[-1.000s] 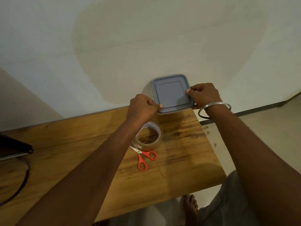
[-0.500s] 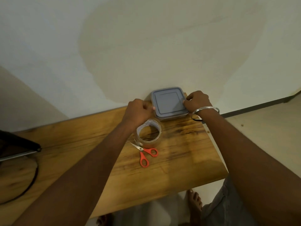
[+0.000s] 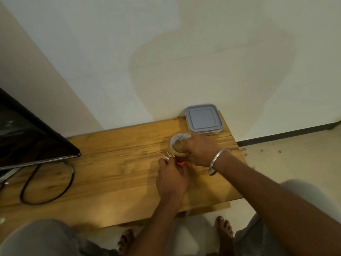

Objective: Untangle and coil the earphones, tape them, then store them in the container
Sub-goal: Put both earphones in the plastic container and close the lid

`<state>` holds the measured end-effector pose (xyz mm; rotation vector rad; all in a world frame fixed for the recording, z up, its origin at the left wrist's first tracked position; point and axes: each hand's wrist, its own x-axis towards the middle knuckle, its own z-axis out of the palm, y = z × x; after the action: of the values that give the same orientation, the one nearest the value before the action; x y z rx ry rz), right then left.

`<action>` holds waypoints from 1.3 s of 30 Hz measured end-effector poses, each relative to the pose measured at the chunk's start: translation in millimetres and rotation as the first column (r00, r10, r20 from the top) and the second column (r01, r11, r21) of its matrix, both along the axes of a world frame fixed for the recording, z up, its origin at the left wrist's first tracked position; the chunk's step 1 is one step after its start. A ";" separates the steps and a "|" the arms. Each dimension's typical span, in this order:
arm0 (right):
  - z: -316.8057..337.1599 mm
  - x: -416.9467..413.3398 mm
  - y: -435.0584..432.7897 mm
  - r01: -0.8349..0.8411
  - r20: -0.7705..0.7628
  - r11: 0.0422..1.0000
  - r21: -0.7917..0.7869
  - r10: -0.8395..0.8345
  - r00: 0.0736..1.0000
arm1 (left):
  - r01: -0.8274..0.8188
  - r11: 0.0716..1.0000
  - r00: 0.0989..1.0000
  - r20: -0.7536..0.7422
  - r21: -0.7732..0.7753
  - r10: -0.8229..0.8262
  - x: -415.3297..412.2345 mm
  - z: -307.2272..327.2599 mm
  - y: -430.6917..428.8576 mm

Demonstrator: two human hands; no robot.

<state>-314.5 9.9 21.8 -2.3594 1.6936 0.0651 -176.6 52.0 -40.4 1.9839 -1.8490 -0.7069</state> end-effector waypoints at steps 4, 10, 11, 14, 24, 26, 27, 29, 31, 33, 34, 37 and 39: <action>-4.3 -2.0 9.5 0.071 -0.083 0.996 -0.044 -0.075 0.994 | -0.036 0.999 0.995 0.097 0.041 0.032 -13.6 2.8 -8.0; 2.5 -6.8 23.6 0.149 -0.145 0.988 -0.046 -0.154 0.977 | -0.025 0.989 0.991 0.130 0.144 0.006 -30.5 9.5 -9.5; 2.4 -9.5 26.0 0.176 -0.151 0.983 -0.055 -0.182 0.971 | -0.009 0.988 0.989 0.146 0.154 -0.014 -34.8 10.4 -8.1; 0.5 -20.5 33.7 0.248 -0.162 0.966 -0.071 -0.257 0.953 | 0.056 0.987 0.973 0.212 0.154 -0.088 -47.2 15.2 -0.8; -10.9 -70.8 66.0 0.505 -0.114 0.858 -0.097 -0.513 0.851 | 0.163 0.986 0.985 0.040 0.044 -0.165 -92.5 10.2 21.8; -13.7 -73.3 69.6 0.525 -0.108 0.848 -0.068 -0.530 0.841 | 0.136 0.991 0.991 0.005 0.012 -0.137 -94.1 6.3 19.1; -15.1 -73.8 70.6 0.523 -0.102 0.850 -0.067 -0.527 0.844 | 0.130 0.992 0.991 -0.002 -0.001 -0.130 -94.4 4.3 16.3; -16.6 -74.7 71.2 0.517 -0.088 0.853 -0.066 -0.521 0.849 | 0.121 0.992 0.993 -0.001 -0.027 -0.121 -93.7 0.7 9.8; -19.3 -77.6 71.6 0.511 -0.075 0.857 -0.066 -0.515 0.854 | 0.112 0.992 0.994 0.012 -0.054 -0.111 -92.9 -1.5 2.1; -20.7 -79.8 72.3 0.515 -0.059 0.856 -0.049 -0.517 0.854 | 0.097 0.993 0.995 0.020 -0.068 -0.096 -92.4 -3.8 -4.5; -20.8 -80.1 72.8 0.514 -0.052 0.857 -0.039 -0.515 0.856 | 0.089 0.993 0.996 -0.003 -0.071 -0.090 -92.4 -6.0 -7.7; -20.4 -80.4 73.0 0.507 -0.049 0.861 -0.028 -0.508 0.860 | 0.030 0.998 0.979 -0.199 -0.048 -0.039 -89.3 -11.2 -14.7; -21.1 -81.5 72.7 0.502 -0.052 0.865 -0.023 -0.502 0.863 | 0.053 0.997 0.960 -0.271 -0.049 -0.064 -83.0 -12.3 -17.5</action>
<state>-396.0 82.6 0.7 -1.8561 2.2816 0.0318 -259.6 34.4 -52.7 1.7134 -1.7476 -0.9020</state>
